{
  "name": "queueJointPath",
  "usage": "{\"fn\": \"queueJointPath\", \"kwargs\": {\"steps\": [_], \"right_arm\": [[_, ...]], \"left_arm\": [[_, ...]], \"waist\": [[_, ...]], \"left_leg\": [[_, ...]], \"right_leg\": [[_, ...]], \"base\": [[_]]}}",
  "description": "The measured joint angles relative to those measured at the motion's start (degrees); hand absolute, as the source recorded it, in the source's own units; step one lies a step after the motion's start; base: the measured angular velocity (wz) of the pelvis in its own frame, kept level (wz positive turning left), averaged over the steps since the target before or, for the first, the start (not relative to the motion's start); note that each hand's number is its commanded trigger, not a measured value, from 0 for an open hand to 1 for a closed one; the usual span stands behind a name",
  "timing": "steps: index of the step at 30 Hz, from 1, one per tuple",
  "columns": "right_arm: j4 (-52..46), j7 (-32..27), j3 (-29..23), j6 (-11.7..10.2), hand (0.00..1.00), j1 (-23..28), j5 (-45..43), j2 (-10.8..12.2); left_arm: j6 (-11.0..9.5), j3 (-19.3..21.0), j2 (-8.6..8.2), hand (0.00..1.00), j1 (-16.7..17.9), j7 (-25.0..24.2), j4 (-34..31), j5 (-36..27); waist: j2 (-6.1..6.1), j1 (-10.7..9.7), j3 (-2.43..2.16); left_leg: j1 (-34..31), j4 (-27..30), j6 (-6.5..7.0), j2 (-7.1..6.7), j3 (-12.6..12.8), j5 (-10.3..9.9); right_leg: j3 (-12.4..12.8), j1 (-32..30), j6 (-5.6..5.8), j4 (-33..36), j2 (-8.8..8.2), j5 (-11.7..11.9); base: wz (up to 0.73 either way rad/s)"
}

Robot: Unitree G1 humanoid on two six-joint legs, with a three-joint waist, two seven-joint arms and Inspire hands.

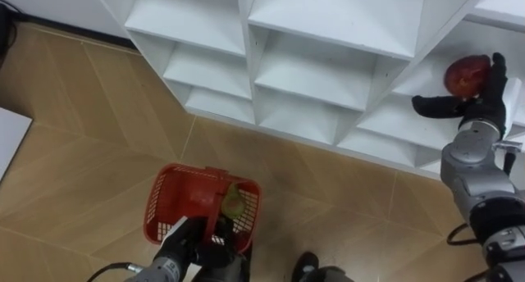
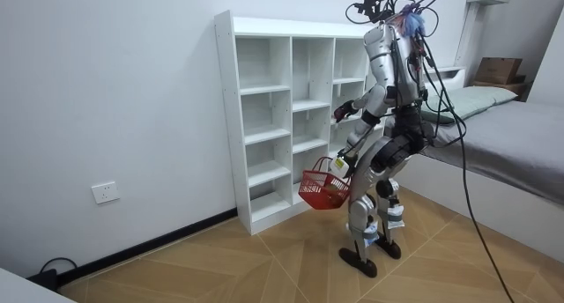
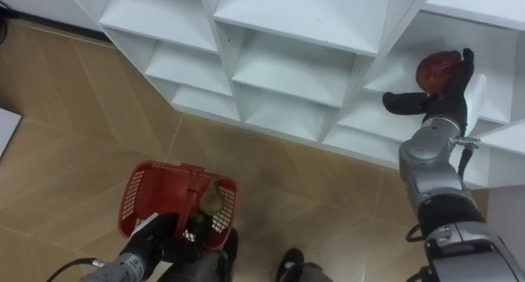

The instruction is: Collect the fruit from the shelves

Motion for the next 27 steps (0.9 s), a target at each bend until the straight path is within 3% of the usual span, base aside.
{"fn": "queueJointPath", "kwargs": {"steps": [10, 11, 12, 13, 14, 27], "right_arm": [[0.0, -0.1, 0.0, 0.0, 0.00, -0.1, 0.5, -1.0], [0.0, -0.1, 0.0, 0.0, 0.30, -0.1, 0.5, -1.1], [0.0, -0.1, 0.0, 0.0, 0.51, -0.1, 0.5, -1.1], [0.0, -0.1, 0.0, 0.0, 0.85, -0.2, 0.5, -1.1], [0.0, -0.1, 0.0, 0.0, 1.00, -0.2, 0.5, -1.1], [-0.1, -3.4, -0.1, 0.1, 1.00, -0.7, 2.5, -2.3]], "left_arm": [[0.0, -0.1, 0.04, 1.00, -0.1, 0.0, 0.0, -0.1], [0.0, -0.1, 0.06, 1.00, -0.1, 0.0, 0.0, -0.1], [0.0, -0.1, 0.06, 1.00, -0.1, 0.0, 0.0, -0.1], [0.0, -0.1, 0.06, 1.00, -0.1, 0.0, 0.0, -0.2], [0.0, -0.2, 0.07, 1.00, -0.1, 0.0, 0.0, -0.3], [0.0, -0.2, 0.19, 1.00, -0.2, 0.0, 0.2, -1.3]], "waist": [[0.01, 0.0, -0.01], [0.01, 0.0, -0.01], [0.01, 0.0, -0.01], [0.01, 0.0, -0.01], [0.02, 0.0, -0.01], [0.04, 0.0, -0.05]], "left_leg": [[-0.4, -0.2, 0.00, 0.05, 0.0, 0.0], [-0.4, -0.2, 0.00, 0.05, 0.0, 0.0], [-0.4, -0.2, 0.00, 0.05, 0.0, 0.0], [-0.4, -0.2, 0.00, 0.06, 0.0, 0.0], [-0.4, -0.2, 0.00, 0.07, 0.0, 0.0], [-0.3, -0.5, -0.01, 0.28, 0.1, 0.0]], "right_leg": [[-0.3, -0.1, 0.00, -0.2, 0.03, 0.0], [-0.3, -0.1, 0.00, -0.2, 0.03, 0.0], [-0.3, -0.1, 0.00, -0.2, 0.03, 0.0], [-0.3, -0.1, 0.00, -0.2, 0.02, 0.0], [-0.3, -0.1, 0.00, -0.2, 0.03, 0.0], [-0.2, 0.0, 0.03, -0.9, 0.43, 0.1]], "base": [[0.00], [0.00], [0.00], [0.00], [0.00], [0.00]]}}
